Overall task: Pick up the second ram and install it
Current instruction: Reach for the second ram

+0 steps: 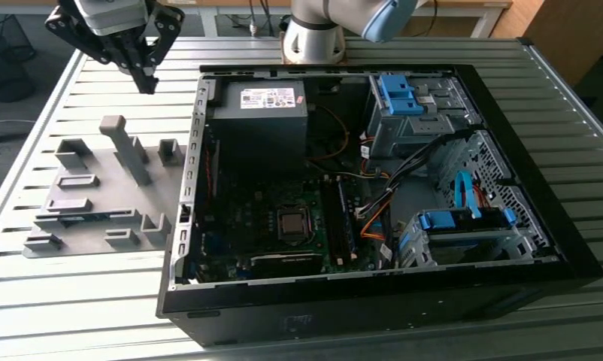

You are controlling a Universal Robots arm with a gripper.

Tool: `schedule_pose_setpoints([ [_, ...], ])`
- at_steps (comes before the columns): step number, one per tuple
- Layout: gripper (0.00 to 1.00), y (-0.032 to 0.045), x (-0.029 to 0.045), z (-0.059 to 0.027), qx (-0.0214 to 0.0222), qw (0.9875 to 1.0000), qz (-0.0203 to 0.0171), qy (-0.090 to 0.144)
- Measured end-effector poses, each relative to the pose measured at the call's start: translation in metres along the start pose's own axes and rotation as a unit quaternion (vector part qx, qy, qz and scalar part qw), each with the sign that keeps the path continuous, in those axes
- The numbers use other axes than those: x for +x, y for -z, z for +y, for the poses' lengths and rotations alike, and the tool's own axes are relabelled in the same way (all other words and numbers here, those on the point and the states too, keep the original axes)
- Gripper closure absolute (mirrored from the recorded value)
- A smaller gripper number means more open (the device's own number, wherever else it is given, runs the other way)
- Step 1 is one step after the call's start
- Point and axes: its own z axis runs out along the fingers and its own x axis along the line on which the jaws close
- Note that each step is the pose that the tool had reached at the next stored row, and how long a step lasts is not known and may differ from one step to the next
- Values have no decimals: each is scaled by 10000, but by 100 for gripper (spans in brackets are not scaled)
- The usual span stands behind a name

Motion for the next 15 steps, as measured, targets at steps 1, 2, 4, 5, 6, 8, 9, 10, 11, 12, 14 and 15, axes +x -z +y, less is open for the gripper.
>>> schedule_pose_setpoints([
  [1, 89, 0, 16, -1, 0, 10000, 0, 0],
  [2, 89, 1, 30, -2, 0, 10000, 0, 0],
  [4, 89, 1, 47, -3, 0, 10000, 0, 0],
  [5, 89, 1, 47, -4, 0, 10000, 0, 1],
  [6, 89, 1, 47, -4, 0, 10000, 0, 1],
  [8, 89, 2, 48, -4, 0, 10000, 0, 0],
  [9, 89, 2, 49, -6, 0, 10000, 0, 0],
  [10, 89, 2, 50, -18, -1, 10000, 0, 0],
  [11, 89, 2, 48, -38, 0, 10000, 0, 0],
  [12, 89, 3, 47, -64, 0, 10000, 0, 0],
  [14, 89, 4, 54, -121, 0, 10000, 0, 0],
  [15, 89, 4, 65, -146, 0, 10000, 0, 0],
])
